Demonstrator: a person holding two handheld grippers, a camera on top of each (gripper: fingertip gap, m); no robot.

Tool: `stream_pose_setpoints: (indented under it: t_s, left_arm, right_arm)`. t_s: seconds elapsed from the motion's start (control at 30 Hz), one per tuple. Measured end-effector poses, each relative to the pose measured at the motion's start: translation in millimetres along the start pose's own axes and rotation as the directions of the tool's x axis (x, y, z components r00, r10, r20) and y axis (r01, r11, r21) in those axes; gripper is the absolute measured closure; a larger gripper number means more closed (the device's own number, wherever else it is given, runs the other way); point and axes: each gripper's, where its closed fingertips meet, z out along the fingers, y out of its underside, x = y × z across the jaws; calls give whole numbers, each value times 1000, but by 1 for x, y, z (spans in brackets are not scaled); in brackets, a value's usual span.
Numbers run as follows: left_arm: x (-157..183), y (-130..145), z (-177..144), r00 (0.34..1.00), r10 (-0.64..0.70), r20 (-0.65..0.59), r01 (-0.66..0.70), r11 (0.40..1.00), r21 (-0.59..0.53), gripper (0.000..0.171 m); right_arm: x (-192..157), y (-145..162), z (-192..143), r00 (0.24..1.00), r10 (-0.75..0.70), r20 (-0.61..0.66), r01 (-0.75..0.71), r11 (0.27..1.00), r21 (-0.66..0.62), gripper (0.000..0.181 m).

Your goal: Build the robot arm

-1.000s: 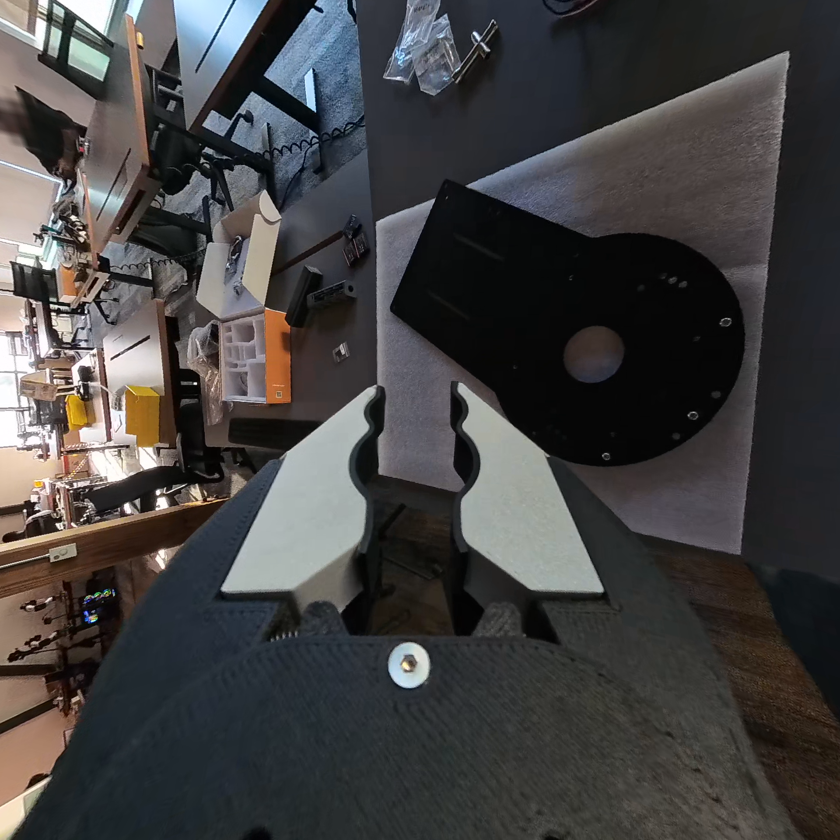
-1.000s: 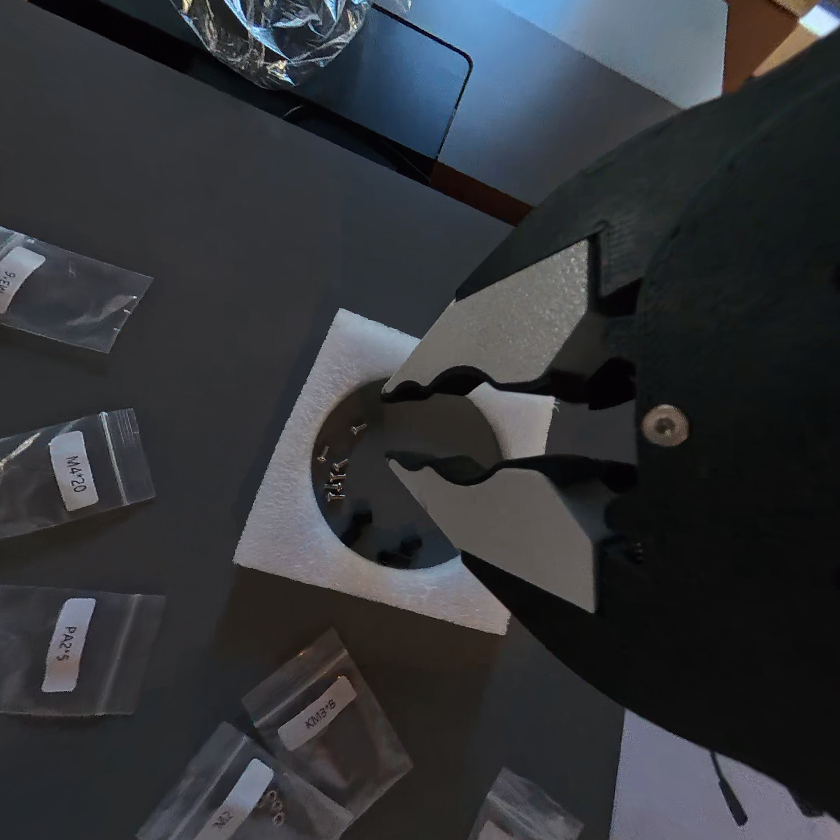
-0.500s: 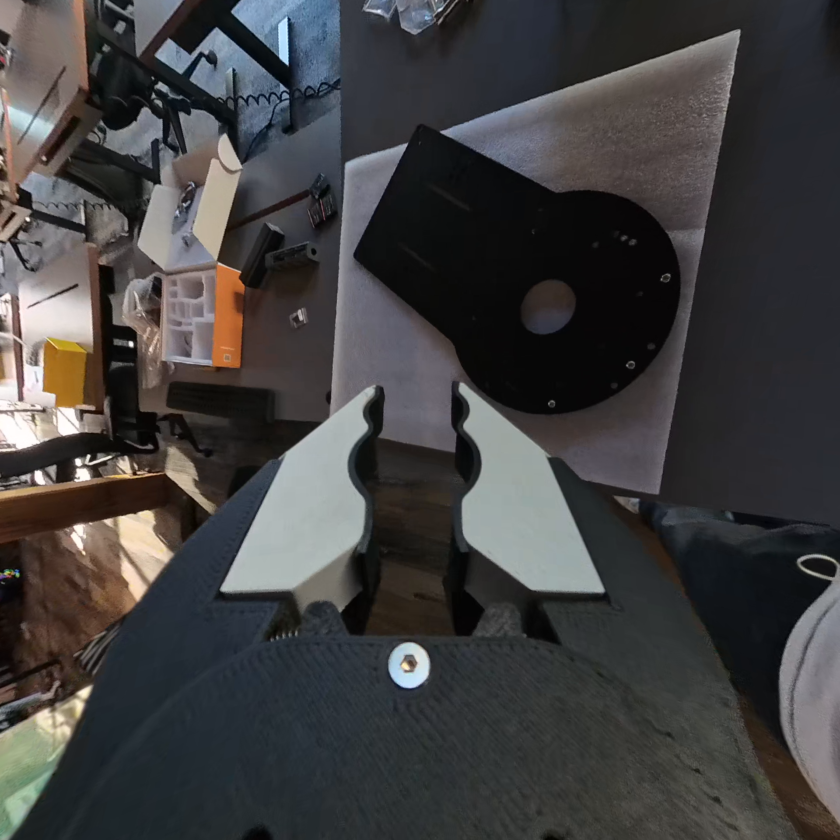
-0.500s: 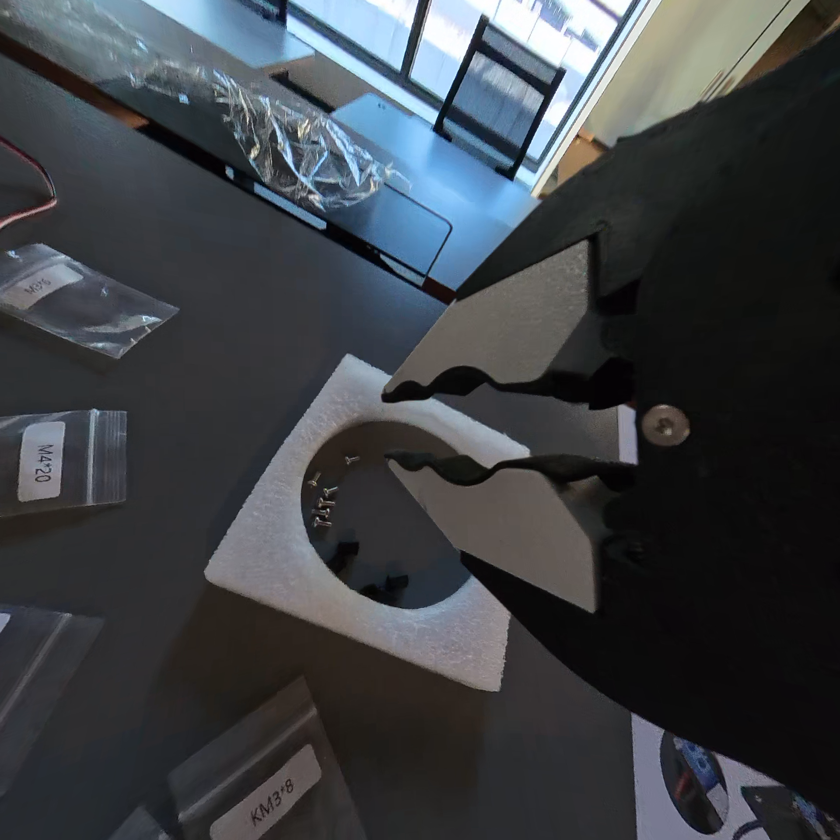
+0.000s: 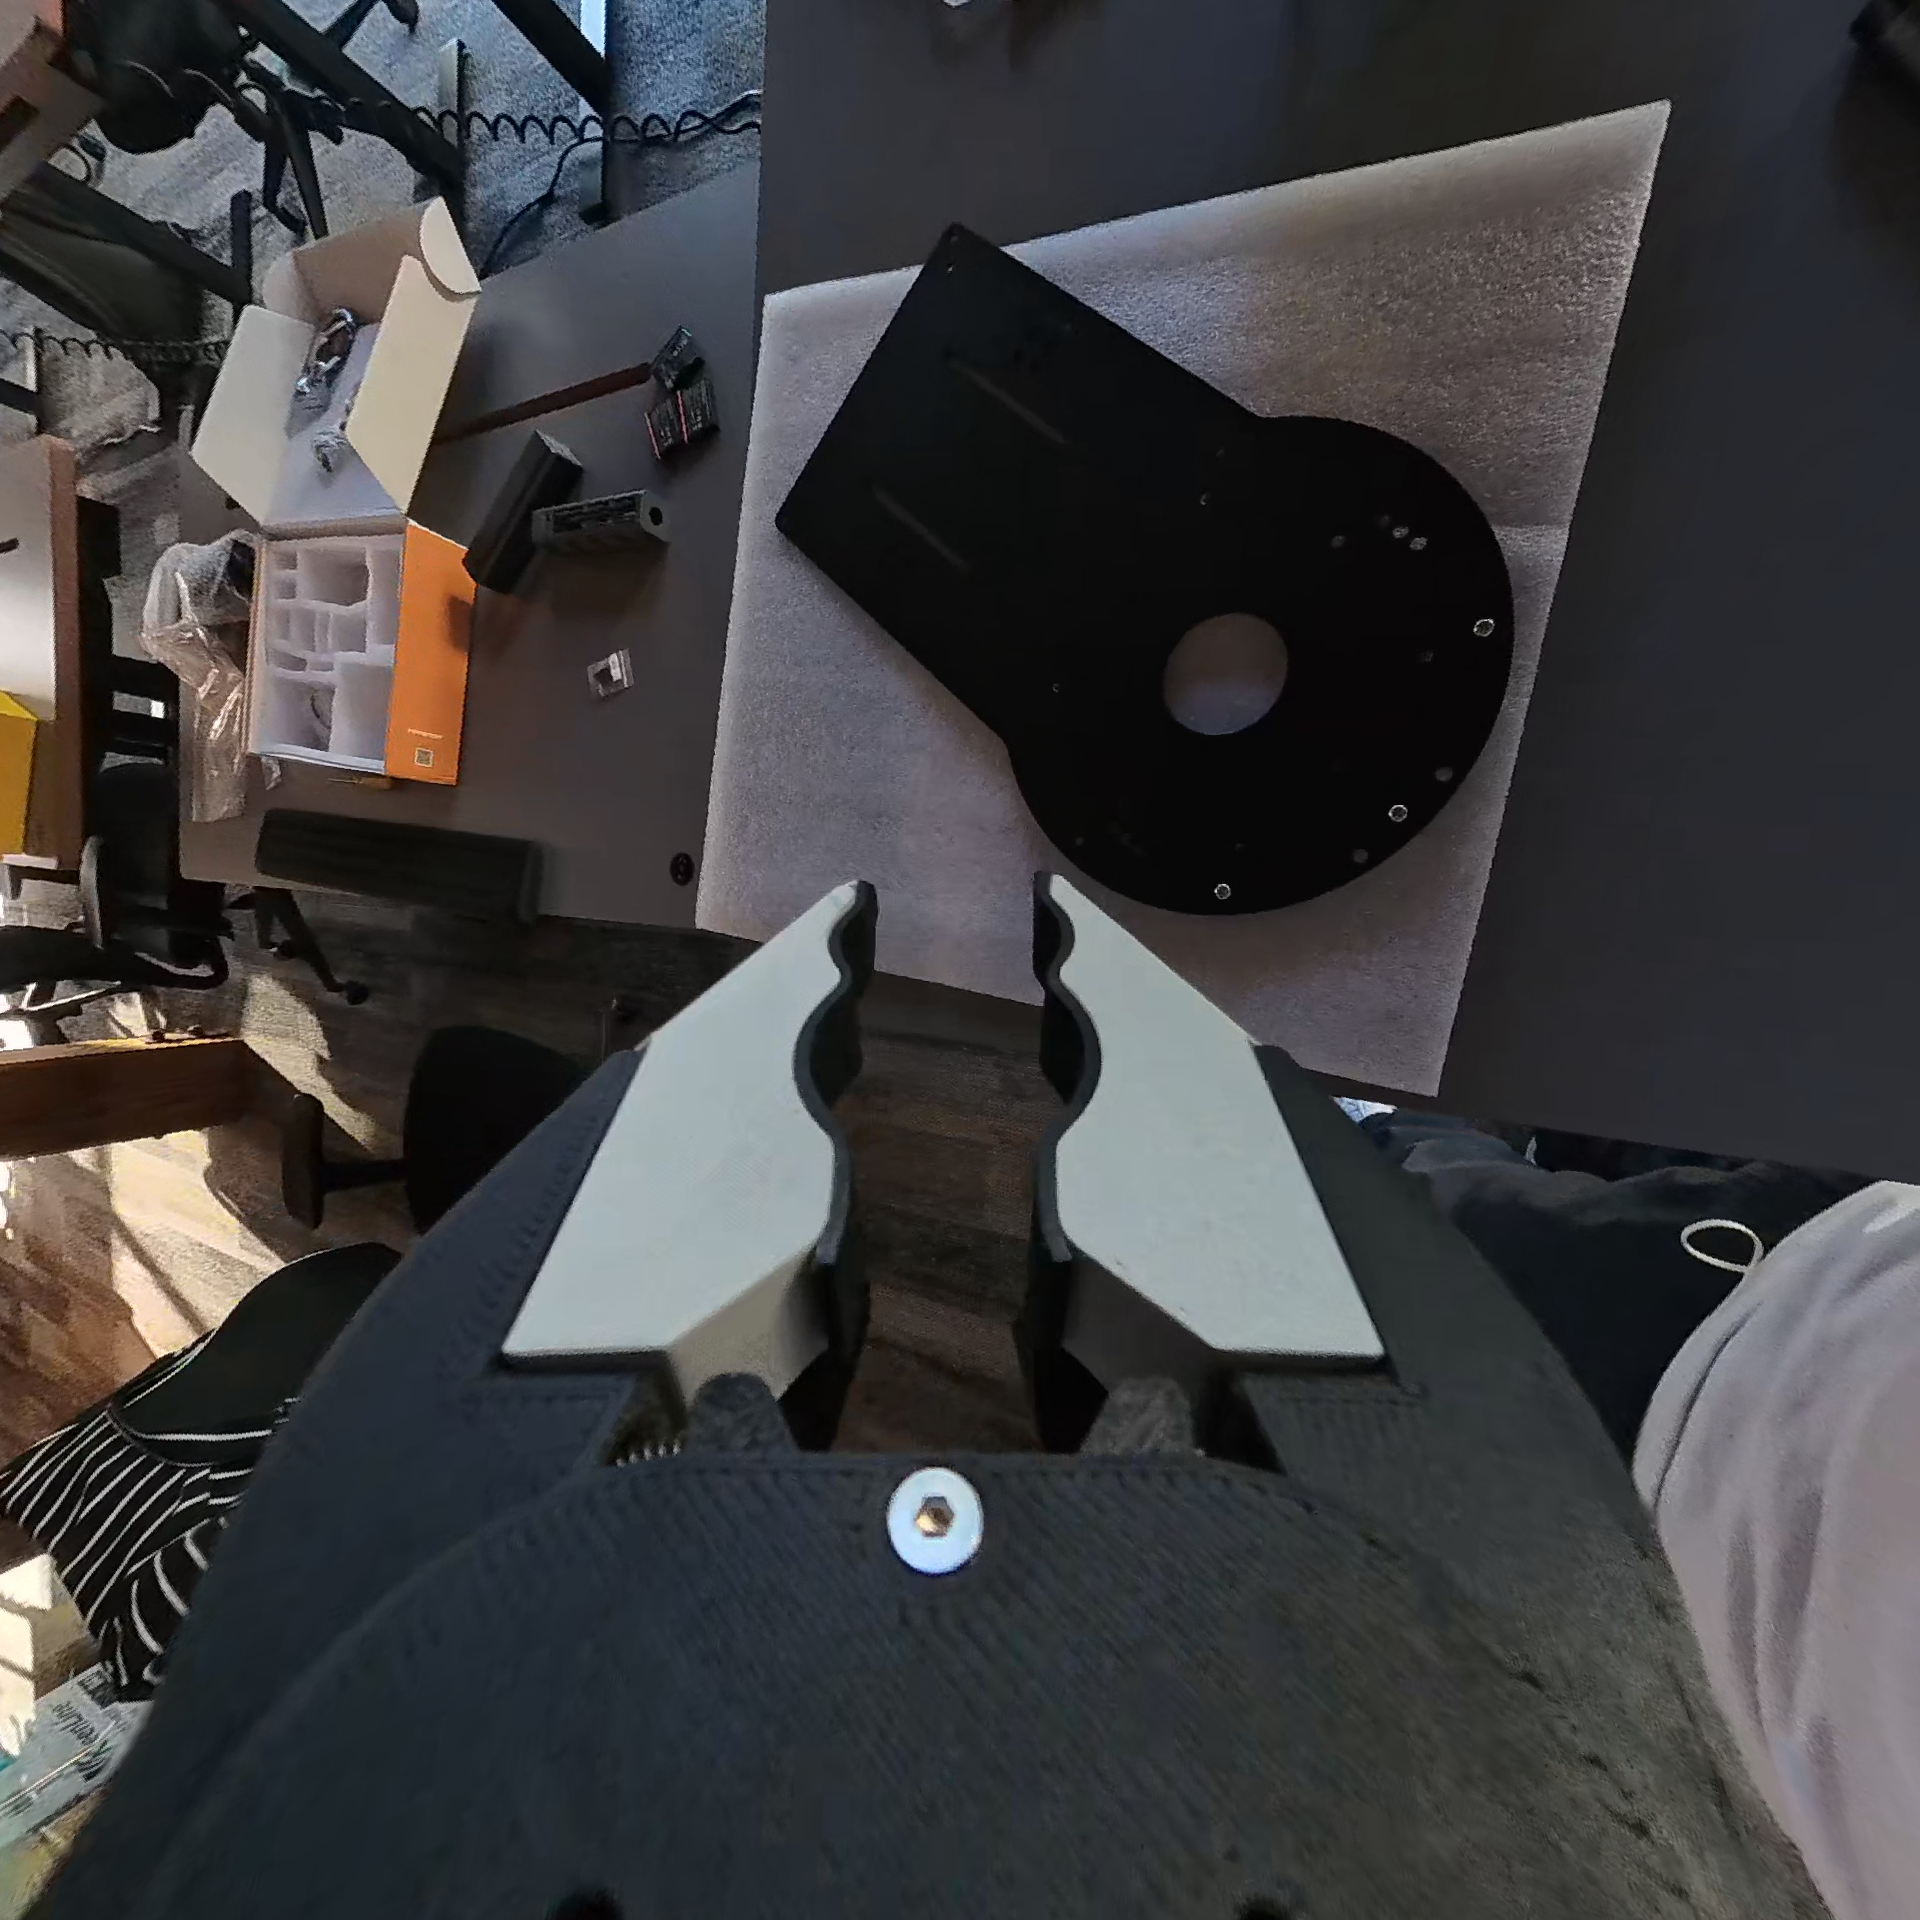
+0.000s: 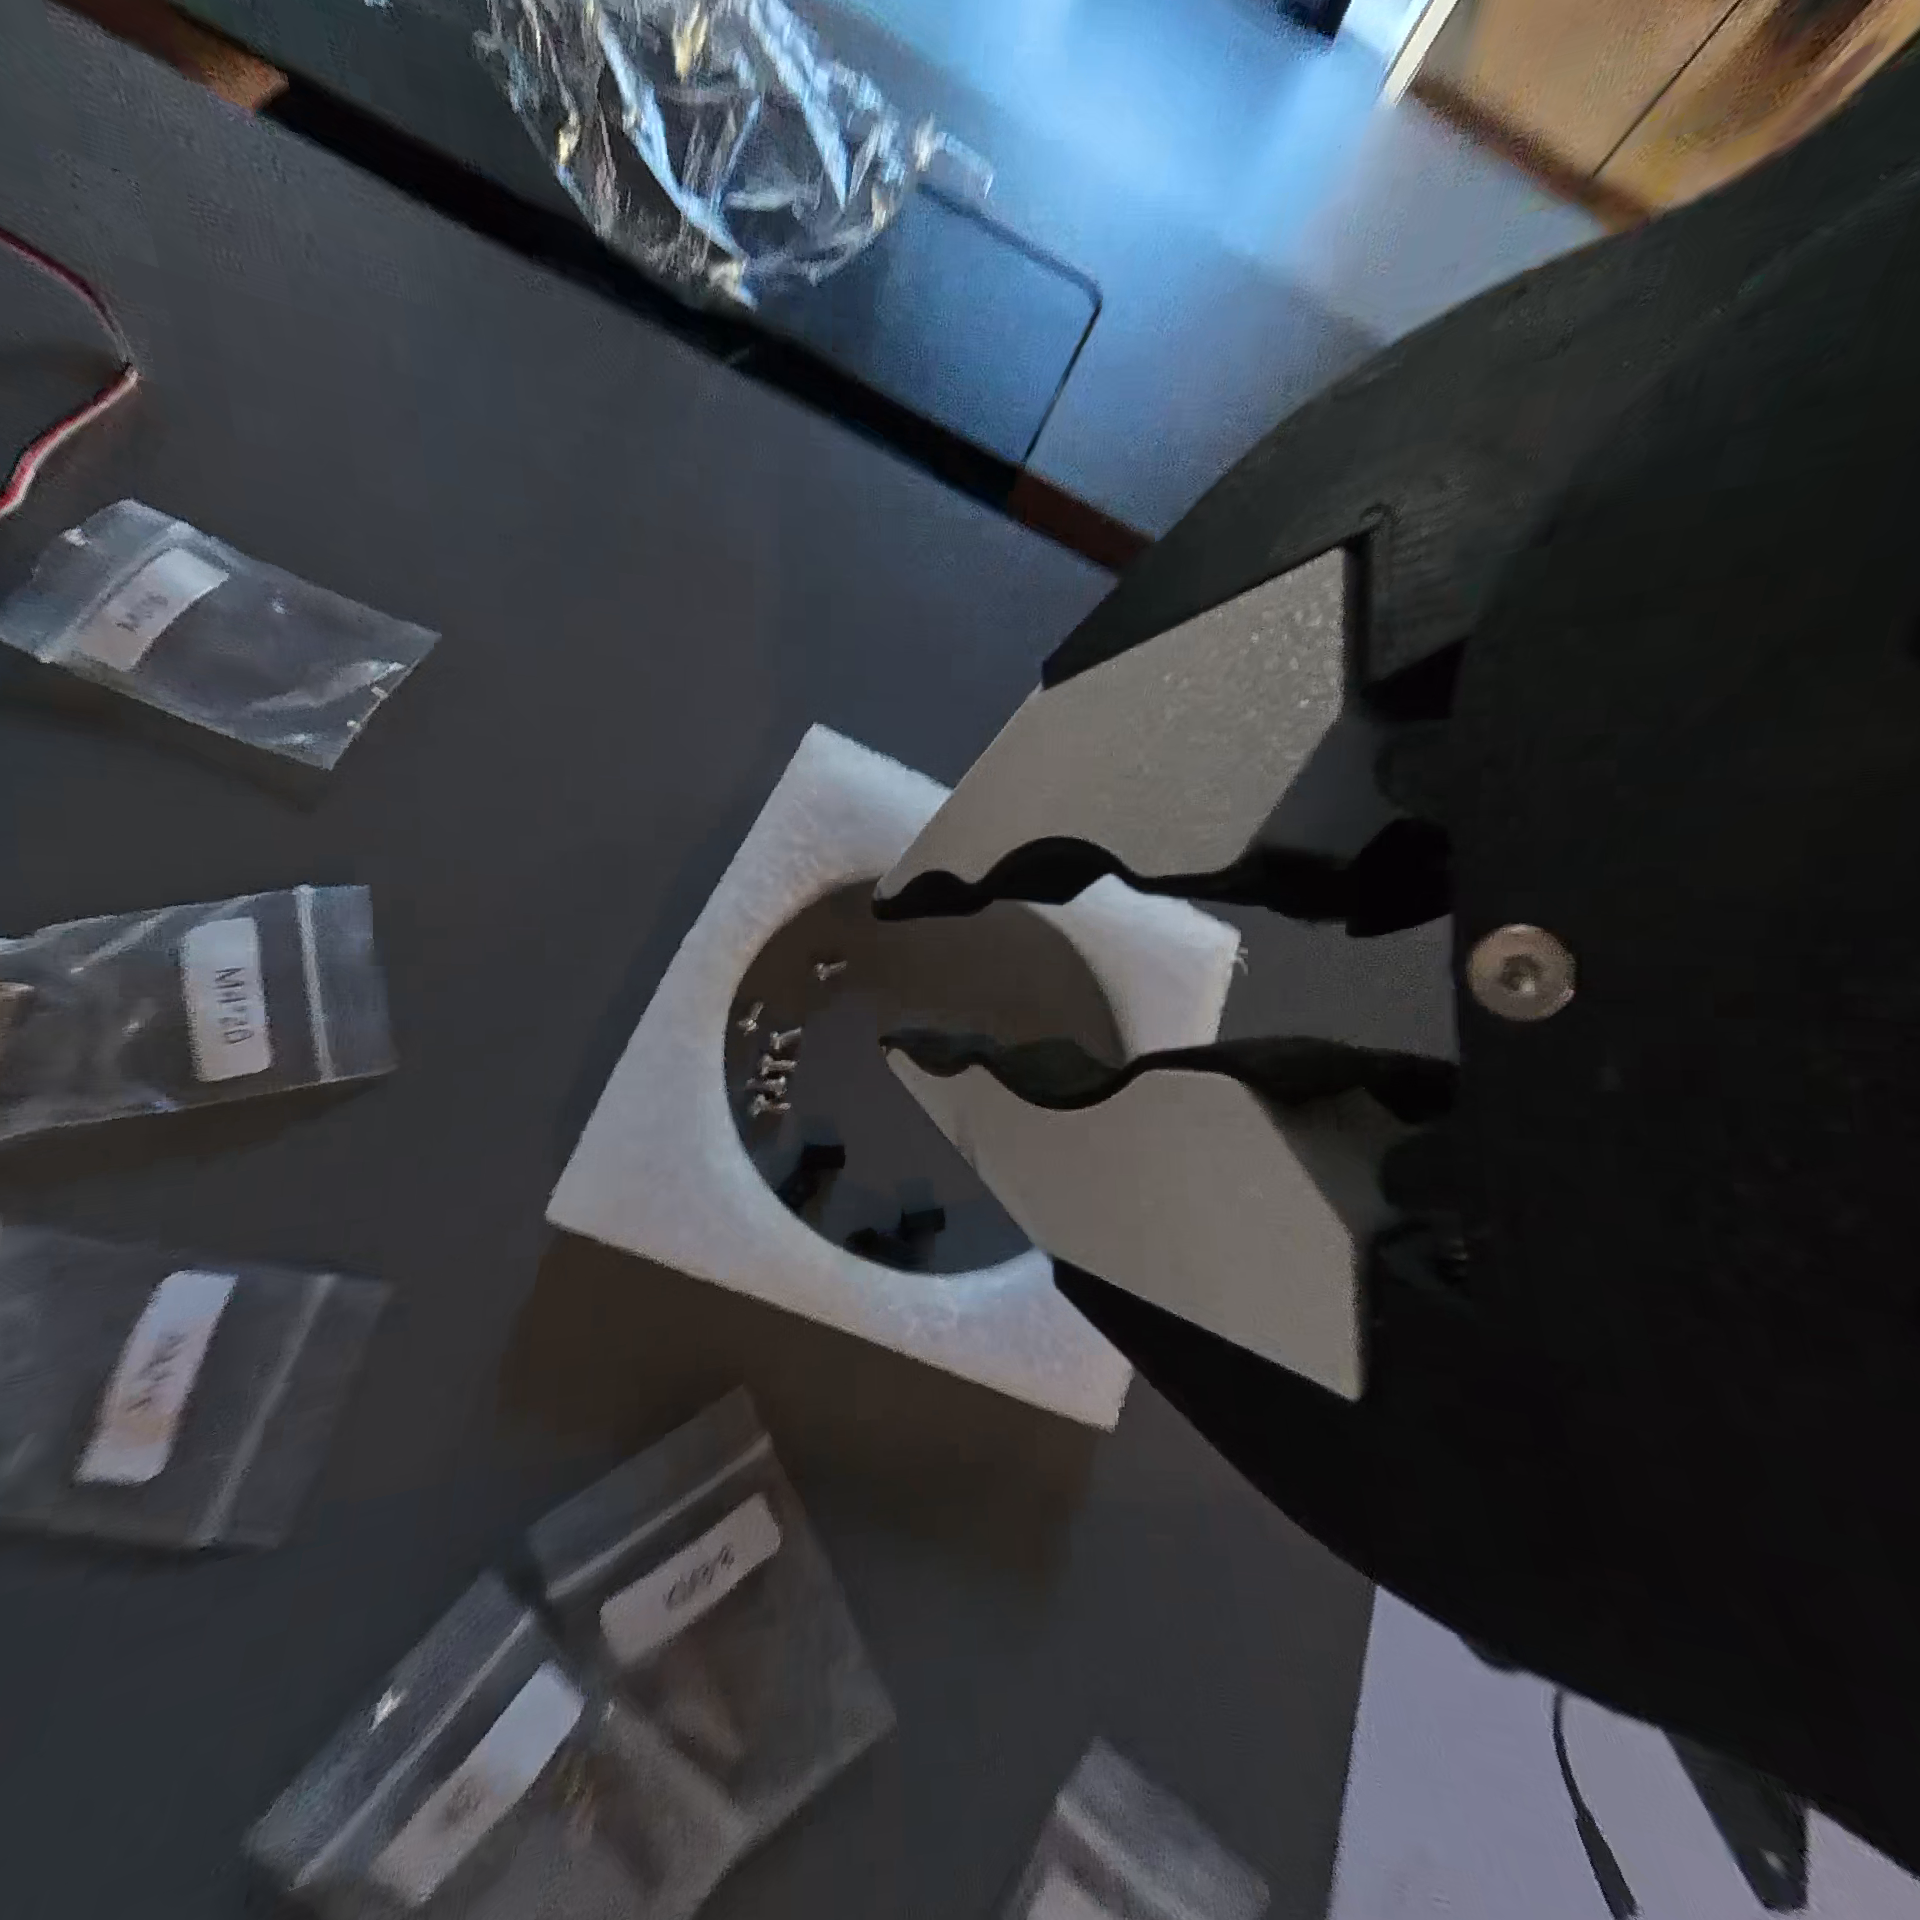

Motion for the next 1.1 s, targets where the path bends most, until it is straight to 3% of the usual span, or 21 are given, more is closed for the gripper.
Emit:
stream_pose_setpoints:
  t_s: [0.37,1.1]
  left_arm:
    - [1,11,0,999,-39,-19,38,999,-35,143]
    - [13,38,10,990,-115,-78,107,989,-104,142]
  right_arm:
    - [-1,-2,24,988,-8,156,12,1000,-25,168]
    - [-3,1,34,976,0,218,16,997,-74,178]
